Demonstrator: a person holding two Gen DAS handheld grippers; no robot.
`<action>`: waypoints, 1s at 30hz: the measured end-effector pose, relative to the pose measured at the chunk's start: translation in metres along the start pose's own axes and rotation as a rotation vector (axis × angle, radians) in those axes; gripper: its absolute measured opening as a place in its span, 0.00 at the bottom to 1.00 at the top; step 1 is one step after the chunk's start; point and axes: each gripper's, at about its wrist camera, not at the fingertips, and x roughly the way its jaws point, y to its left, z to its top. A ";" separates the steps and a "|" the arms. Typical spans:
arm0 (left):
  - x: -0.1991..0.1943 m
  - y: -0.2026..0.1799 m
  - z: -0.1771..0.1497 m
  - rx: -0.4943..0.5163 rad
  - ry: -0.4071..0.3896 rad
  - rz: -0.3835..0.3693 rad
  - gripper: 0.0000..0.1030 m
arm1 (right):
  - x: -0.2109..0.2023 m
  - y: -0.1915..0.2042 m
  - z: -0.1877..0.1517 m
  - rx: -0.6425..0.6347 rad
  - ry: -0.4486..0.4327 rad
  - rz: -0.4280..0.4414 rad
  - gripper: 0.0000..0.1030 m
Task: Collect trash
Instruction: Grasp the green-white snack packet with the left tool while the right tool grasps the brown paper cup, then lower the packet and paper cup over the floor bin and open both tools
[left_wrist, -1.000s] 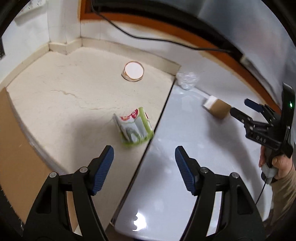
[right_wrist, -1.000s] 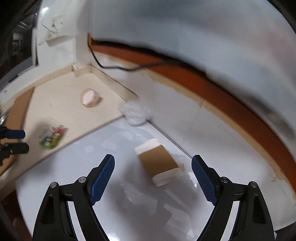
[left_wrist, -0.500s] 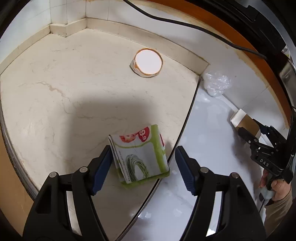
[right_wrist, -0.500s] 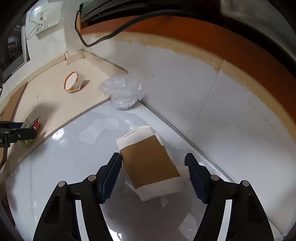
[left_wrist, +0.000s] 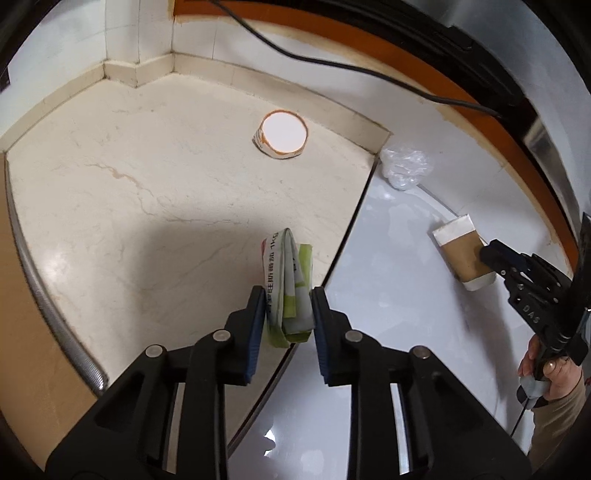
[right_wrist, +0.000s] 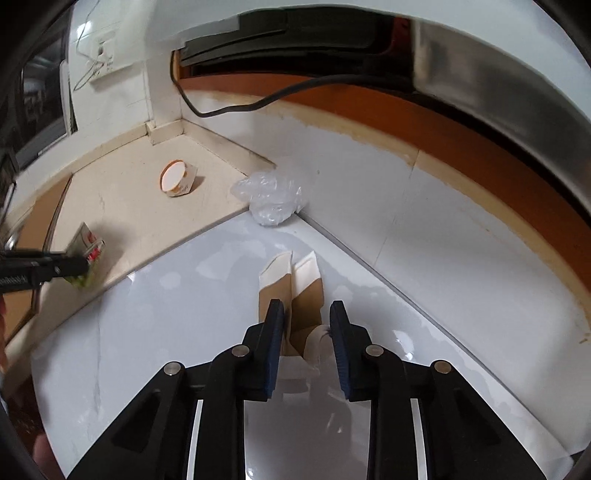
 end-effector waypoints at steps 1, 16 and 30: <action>-0.006 -0.001 -0.002 0.007 -0.011 -0.003 0.21 | -0.003 0.000 -0.001 0.010 0.001 0.007 0.23; -0.106 -0.017 -0.048 0.118 -0.091 -0.045 0.21 | -0.094 0.054 -0.018 -0.033 -0.099 0.138 0.18; -0.185 0.005 -0.172 0.124 -0.083 -0.052 0.21 | -0.207 0.189 -0.078 -0.156 -0.178 0.332 0.18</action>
